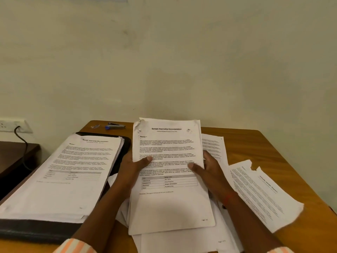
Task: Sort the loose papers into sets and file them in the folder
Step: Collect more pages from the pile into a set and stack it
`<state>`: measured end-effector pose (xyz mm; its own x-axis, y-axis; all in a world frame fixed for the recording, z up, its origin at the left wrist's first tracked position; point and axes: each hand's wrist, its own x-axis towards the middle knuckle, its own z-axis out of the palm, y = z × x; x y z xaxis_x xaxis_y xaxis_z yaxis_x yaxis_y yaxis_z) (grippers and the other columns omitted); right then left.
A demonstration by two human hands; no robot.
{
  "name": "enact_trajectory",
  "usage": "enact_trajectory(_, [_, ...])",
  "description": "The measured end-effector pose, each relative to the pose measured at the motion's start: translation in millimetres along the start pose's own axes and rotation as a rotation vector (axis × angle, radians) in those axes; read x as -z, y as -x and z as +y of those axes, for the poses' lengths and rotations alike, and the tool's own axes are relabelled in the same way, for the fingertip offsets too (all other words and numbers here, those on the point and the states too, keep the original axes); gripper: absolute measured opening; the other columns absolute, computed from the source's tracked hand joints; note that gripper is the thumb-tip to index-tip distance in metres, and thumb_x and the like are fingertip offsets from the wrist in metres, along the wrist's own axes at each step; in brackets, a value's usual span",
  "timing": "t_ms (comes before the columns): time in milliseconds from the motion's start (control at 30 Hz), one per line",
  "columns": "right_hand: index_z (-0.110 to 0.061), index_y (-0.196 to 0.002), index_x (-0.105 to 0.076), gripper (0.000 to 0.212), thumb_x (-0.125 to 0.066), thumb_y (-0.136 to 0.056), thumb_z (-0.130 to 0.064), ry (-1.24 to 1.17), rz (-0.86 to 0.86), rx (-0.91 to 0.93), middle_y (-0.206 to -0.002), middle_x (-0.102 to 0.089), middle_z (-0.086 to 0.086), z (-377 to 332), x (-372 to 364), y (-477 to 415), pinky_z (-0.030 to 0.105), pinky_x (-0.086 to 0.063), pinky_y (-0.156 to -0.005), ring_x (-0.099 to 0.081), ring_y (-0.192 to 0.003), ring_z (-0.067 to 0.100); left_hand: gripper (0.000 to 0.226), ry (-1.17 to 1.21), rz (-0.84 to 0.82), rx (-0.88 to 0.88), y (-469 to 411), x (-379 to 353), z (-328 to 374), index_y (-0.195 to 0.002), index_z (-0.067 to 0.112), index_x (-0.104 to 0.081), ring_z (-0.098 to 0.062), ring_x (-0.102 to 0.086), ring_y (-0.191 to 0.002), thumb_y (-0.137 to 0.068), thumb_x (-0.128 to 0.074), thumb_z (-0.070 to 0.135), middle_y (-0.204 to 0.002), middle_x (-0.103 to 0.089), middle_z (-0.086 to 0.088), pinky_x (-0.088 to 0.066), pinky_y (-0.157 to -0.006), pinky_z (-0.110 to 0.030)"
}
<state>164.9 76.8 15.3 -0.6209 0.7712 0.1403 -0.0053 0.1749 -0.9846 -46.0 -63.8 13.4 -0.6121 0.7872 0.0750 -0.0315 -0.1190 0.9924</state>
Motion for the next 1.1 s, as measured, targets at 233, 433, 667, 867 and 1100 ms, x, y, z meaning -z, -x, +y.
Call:
enact_trajectory(233, [-0.022, -0.112, -0.067, 0.026, -0.07, -0.089, -0.009, -0.149, 0.204, 0.259, -0.112, -0.075, 0.001, -78, 1, 10, 0.045, -0.06, -0.086, -0.072, -0.102, 0.023, 0.035, -0.101, 0.158, -0.391, 27, -25, 80, -0.114, 0.031, -0.06, 0.001, -0.072, -0.091, -0.084, -0.075, 0.023, -0.104, -0.072, 0.013, -0.056, -0.067, -0.013])
enact_trajectory(433, [-0.014, -0.115, -0.065, 0.032, -0.073, -0.084, -0.011, -0.281, 0.155, 0.307, -0.113, -0.074, 0.008, -99, -3, 32, 0.044, -0.059, -0.086, -0.07, -0.105, 0.029, 0.044, -0.077, 0.256, -0.53, 45, -30, 92, -0.12, 0.028, -0.056, 0.002, -0.07, -0.095, -0.08, -0.076, 0.03, -0.109, -0.069, 0.011, -0.058, -0.07, -0.016])
enact_trajectory(667, [-0.031, -0.12, -0.064, 0.035, -0.075, -0.087, -0.023, -0.131, 0.12, 0.059, -0.115, -0.073, -0.009, -40, -20, 56, 0.037, -0.057, -0.093, -0.069, -0.107, 0.013, 0.035, -0.031, 0.229, -0.309, 65, -31, 35, -0.105, 0.035, -0.066, -0.006, -0.072, -0.095, -0.075, -0.083, 0.034, -0.098, -0.075, 0.021, -0.061, -0.075, -0.023])
enact_trajectory(867, [-0.032, -0.123, -0.062, 0.04, -0.078, -0.086, -0.028, -0.121, 0.165, 0.066, -0.116, -0.073, -0.012, -33, -19, 63, 0.032, -0.058, -0.09, -0.068, -0.108, 0.009, 0.072, -0.046, 0.211, -0.256, 68, -31, 20, -0.124, 0.023, -0.065, -0.013, -0.072, -0.101, -0.064, -0.084, 0.06, -0.111, -0.075, 0.008, -0.062, -0.079, -0.03])
enact_trajectory(1100, [-0.032, -0.133, -0.057, 0.067, -0.079, -0.074, -0.055, -0.075, 0.156, 0.057, -0.125, -0.068, -0.007, -17, -23, 65, 0.047, -0.056, -0.097, -0.065, -0.116, 0.015, 0.044, -0.024, 0.17, -0.187, 73, -31, 3, -0.12, 0.026, -0.064, -0.015, -0.073, -0.099, -0.081, -0.082, 0.032, -0.11, -0.075, 0.007, -0.061, -0.074, -0.029])
